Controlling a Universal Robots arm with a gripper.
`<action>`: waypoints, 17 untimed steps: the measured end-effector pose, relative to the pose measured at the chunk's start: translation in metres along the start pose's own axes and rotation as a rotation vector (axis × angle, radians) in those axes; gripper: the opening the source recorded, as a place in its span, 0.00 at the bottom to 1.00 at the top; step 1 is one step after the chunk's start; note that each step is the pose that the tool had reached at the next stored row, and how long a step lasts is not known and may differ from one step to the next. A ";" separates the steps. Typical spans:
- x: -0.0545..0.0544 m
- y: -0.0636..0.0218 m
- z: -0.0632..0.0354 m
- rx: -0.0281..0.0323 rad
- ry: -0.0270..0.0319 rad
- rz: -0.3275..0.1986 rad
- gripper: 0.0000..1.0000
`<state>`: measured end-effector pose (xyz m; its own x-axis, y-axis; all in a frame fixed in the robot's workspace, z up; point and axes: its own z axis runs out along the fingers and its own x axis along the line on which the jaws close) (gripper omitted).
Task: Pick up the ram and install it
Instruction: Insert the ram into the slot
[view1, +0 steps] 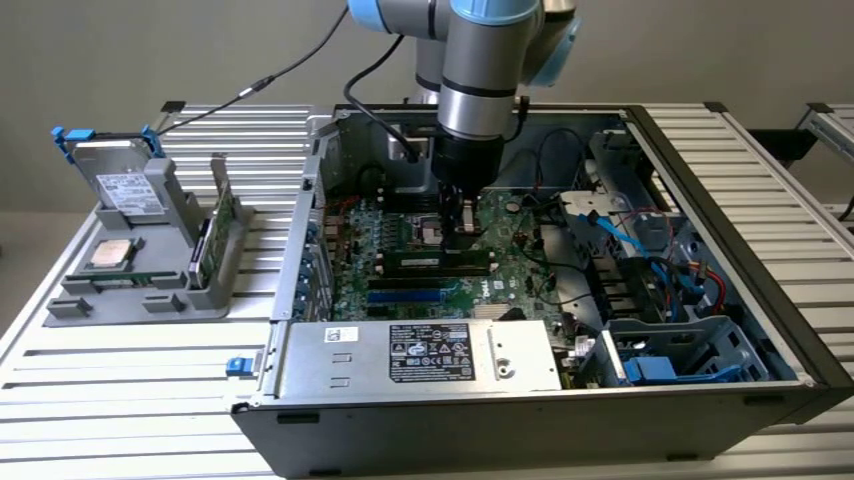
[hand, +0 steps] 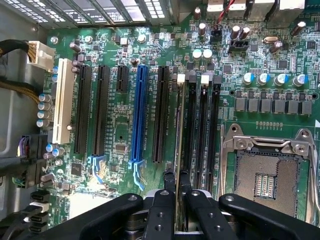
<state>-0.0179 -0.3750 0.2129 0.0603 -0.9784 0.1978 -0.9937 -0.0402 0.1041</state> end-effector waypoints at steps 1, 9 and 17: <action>0.000 0.0000 0.0001 -0.0004 0.0014 0.001 0.14; -0.001 -0.0001 0.0010 -0.0010 0.0056 0.002 0.14; -0.001 -0.0001 0.0010 -0.0010 0.0064 0.003 0.40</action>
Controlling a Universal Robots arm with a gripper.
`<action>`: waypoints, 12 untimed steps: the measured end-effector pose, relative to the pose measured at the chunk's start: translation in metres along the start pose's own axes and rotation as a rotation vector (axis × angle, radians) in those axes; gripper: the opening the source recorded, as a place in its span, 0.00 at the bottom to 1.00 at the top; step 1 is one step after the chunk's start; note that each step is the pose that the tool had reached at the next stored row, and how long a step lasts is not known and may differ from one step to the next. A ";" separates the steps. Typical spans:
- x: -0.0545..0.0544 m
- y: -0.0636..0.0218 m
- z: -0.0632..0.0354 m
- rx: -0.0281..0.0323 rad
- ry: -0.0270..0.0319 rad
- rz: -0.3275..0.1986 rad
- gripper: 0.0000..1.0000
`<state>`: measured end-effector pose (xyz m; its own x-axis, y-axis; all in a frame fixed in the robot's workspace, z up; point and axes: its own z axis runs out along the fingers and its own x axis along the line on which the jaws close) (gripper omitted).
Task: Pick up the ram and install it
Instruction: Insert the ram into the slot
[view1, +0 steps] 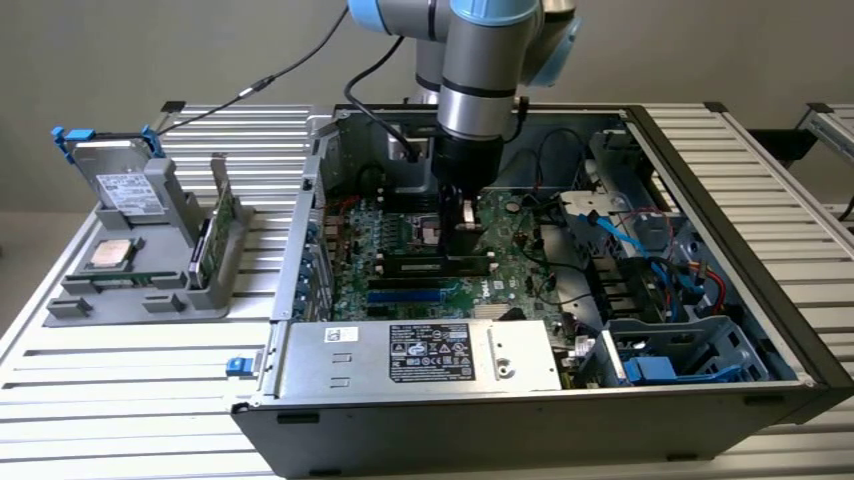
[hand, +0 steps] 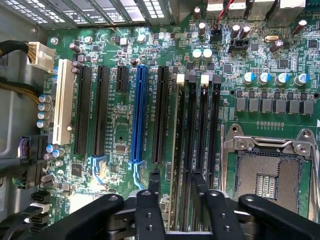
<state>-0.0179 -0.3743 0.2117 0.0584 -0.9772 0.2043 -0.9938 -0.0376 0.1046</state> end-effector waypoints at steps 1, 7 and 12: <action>0.000 0.0001 -0.0004 -0.0001 0.0003 0.000 0.40; 0.002 0.0014 -0.0119 0.0000 0.0001 0.000 0.46; 0.006 0.0033 -0.0275 -0.0013 0.0001 0.000 0.46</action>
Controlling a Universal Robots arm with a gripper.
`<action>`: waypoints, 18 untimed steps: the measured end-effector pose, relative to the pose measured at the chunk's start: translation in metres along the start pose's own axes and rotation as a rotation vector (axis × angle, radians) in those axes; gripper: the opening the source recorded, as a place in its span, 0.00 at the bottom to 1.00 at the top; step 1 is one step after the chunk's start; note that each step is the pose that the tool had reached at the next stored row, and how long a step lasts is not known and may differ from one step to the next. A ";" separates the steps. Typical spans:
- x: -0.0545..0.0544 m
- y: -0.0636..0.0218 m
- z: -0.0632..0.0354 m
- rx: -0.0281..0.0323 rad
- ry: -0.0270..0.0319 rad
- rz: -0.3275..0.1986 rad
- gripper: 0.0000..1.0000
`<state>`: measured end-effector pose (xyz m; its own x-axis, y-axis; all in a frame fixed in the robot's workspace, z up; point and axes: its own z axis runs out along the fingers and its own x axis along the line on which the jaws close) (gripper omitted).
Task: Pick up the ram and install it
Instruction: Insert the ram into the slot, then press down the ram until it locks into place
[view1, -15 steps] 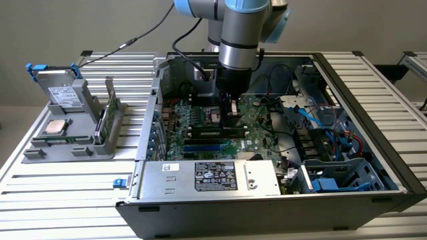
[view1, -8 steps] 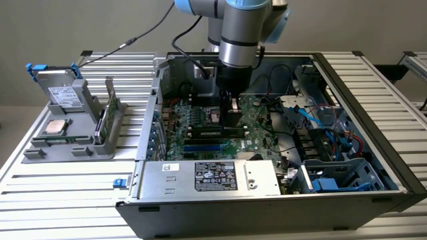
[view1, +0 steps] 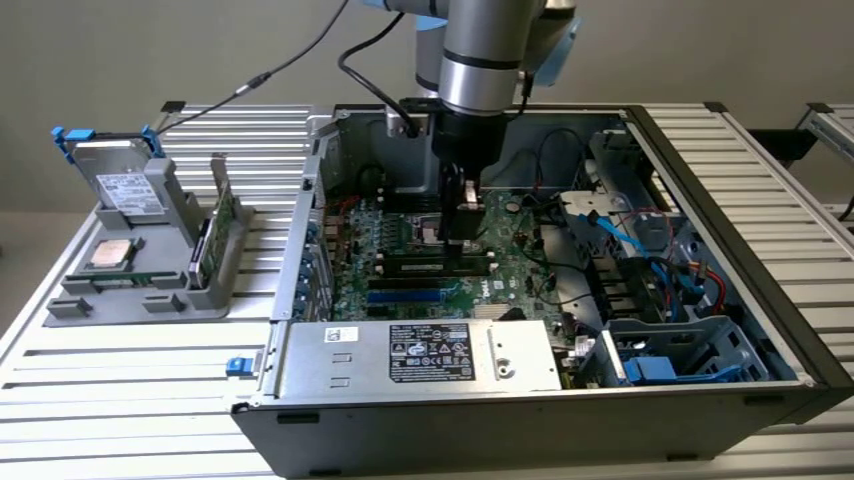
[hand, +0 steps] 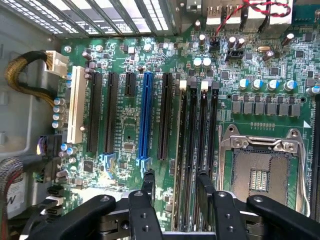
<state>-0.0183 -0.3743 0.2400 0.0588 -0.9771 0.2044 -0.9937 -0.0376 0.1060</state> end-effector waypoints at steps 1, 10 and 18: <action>0.000 0.0002 -0.0011 0.0000 0.0000 0.000 0.44; 0.000 0.0002 -0.0016 0.0001 -0.0002 0.000 0.10; 0.000 0.0002 -0.0016 0.0001 -0.0002 0.000 0.10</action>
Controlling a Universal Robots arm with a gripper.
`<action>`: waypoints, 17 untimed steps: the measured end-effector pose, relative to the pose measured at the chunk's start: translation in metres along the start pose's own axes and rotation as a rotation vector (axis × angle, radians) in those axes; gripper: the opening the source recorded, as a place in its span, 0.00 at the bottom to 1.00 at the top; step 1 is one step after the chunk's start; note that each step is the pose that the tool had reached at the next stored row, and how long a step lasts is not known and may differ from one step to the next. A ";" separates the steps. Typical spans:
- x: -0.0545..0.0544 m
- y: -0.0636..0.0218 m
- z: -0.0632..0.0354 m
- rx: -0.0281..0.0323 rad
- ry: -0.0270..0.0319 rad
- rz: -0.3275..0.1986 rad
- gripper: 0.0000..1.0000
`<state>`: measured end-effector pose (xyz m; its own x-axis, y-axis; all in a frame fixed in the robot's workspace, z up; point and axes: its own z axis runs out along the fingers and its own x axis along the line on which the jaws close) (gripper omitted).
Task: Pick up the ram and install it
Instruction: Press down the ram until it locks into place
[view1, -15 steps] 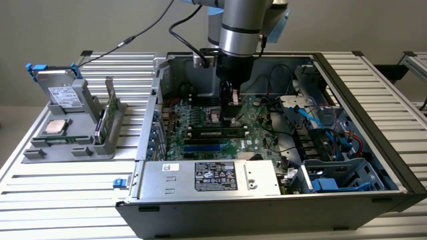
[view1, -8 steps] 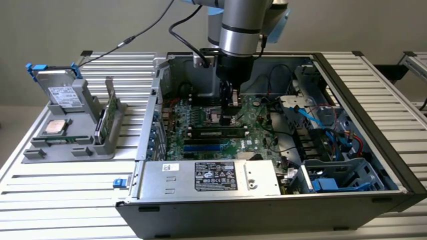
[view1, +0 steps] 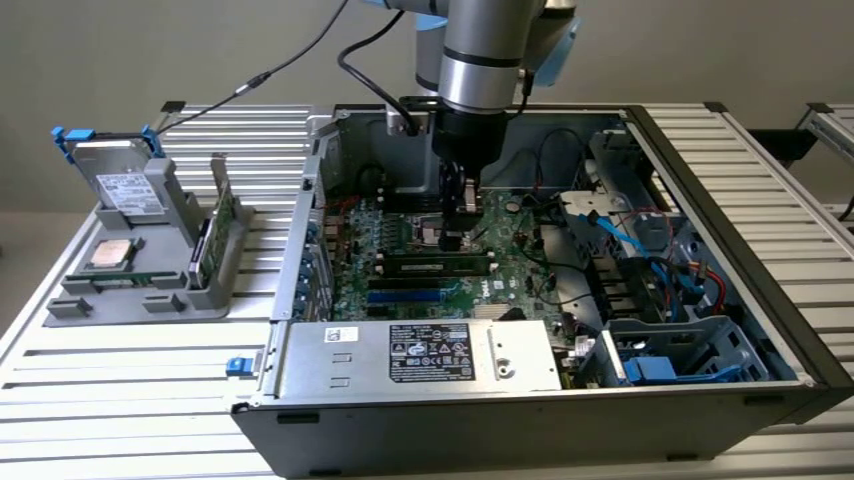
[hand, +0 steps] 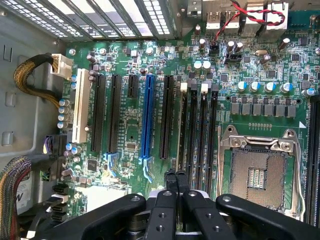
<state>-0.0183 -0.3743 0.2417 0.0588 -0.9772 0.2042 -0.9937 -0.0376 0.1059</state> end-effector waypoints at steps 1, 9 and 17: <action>0.000 0.0000 0.0000 0.0000 0.0000 0.000 0.10; 0.000 -0.0024 -0.0003 -0.0002 0.0001 0.000 0.10; 0.003 -0.0211 0.0010 0.0000 -0.0016 0.000 0.10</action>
<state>0.0027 -0.3769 0.2392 0.0587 -0.9775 0.2027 -0.9937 -0.0377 0.1058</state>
